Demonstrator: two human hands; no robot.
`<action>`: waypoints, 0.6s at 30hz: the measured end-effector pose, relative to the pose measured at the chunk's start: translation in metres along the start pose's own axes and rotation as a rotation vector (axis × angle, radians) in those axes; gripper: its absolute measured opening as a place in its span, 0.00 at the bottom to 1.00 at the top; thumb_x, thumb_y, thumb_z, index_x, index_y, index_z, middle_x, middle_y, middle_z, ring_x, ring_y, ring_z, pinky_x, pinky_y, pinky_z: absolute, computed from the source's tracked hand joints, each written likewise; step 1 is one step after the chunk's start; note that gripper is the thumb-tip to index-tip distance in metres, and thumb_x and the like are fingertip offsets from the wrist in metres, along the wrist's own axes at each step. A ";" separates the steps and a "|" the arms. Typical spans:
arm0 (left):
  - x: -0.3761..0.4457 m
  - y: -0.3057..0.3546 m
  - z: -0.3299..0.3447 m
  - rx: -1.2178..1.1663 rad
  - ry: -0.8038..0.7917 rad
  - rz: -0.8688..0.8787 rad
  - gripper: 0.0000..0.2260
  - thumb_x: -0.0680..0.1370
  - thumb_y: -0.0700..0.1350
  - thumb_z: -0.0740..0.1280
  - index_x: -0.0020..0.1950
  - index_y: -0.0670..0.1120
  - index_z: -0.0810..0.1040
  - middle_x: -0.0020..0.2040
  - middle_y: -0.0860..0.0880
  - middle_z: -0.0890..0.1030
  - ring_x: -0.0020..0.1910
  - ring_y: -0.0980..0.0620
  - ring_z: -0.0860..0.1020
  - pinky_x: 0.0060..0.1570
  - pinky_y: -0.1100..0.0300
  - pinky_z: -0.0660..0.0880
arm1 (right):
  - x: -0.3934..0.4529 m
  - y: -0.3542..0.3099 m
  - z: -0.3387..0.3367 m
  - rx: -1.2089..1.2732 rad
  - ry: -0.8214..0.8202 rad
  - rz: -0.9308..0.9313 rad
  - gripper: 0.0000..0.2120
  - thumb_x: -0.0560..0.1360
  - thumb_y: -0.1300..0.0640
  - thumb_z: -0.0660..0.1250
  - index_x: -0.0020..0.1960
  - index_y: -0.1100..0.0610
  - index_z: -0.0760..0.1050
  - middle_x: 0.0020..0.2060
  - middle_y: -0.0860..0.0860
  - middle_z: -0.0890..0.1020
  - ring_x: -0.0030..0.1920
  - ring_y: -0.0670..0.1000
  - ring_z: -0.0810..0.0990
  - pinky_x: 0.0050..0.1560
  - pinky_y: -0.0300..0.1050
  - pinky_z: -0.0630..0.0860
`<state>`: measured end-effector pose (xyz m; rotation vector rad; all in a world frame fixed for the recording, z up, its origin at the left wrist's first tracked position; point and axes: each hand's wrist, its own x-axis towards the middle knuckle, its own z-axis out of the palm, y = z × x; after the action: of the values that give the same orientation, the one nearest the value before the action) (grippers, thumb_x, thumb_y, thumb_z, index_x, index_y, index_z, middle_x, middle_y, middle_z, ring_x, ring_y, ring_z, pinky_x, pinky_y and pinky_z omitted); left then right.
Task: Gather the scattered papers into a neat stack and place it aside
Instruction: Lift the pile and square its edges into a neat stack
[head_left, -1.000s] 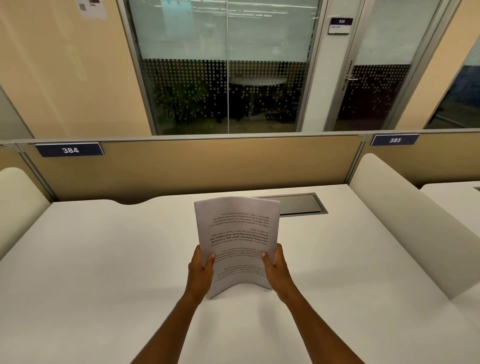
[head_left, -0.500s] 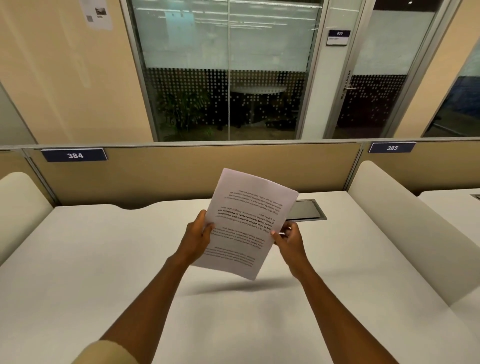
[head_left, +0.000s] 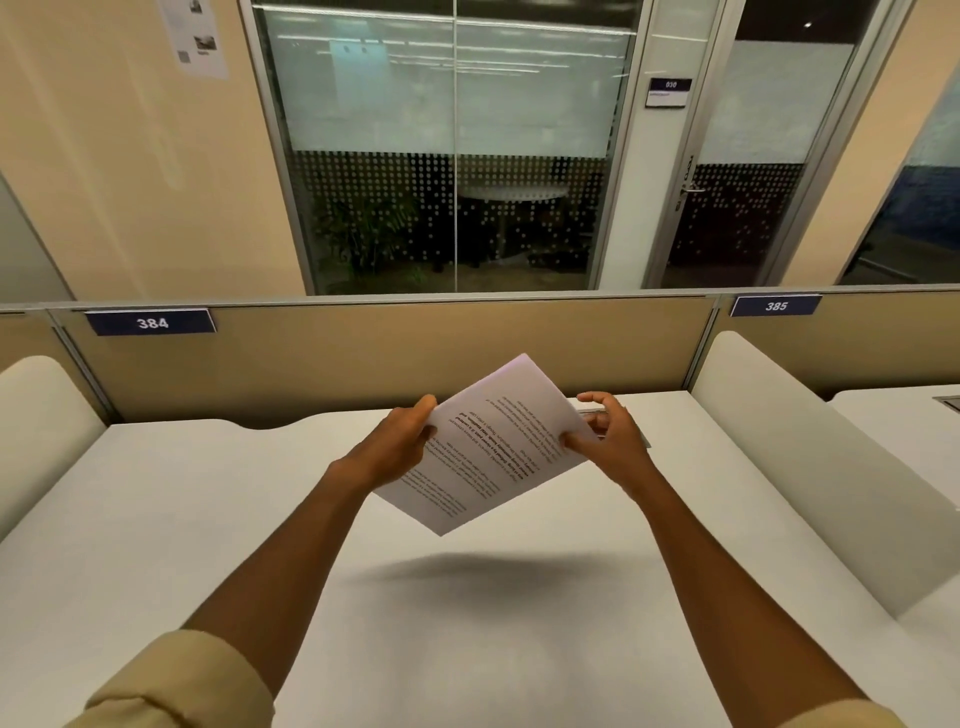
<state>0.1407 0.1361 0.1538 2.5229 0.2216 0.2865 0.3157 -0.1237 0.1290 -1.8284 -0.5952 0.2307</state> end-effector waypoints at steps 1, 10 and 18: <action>0.001 0.003 0.000 0.028 -0.011 0.015 0.05 0.81 0.41 0.56 0.46 0.44 0.63 0.51 0.45 0.80 0.46 0.45 0.79 0.42 0.50 0.80 | 0.000 -0.003 0.000 -0.029 -0.034 -0.026 0.22 0.69 0.56 0.76 0.60 0.53 0.72 0.47 0.53 0.83 0.49 0.51 0.83 0.45 0.43 0.81; 0.004 0.008 0.011 0.095 -0.075 0.055 0.05 0.81 0.40 0.56 0.46 0.47 0.62 0.57 0.45 0.81 0.48 0.45 0.80 0.42 0.52 0.81 | -0.002 -0.010 0.019 -0.099 -0.123 -0.043 0.10 0.74 0.50 0.70 0.53 0.53 0.79 0.45 0.51 0.85 0.45 0.52 0.84 0.42 0.47 0.80; -0.011 -0.008 0.010 -0.028 0.065 -0.038 0.11 0.76 0.45 0.67 0.38 0.56 0.71 0.40 0.53 0.78 0.38 0.53 0.78 0.33 0.62 0.73 | -0.010 -0.005 0.014 -0.054 -0.098 -0.019 0.10 0.76 0.51 0.67 0.54 0.57 0.77 0.45 0.52 0.84 0.43 0.50 0.84 0.39 0.41 0.78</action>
<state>0.1314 0.1343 0.1398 2.4815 0.2889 0.3541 0.2994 -0.1163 0.1279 -1.8710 -0.6923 0.2952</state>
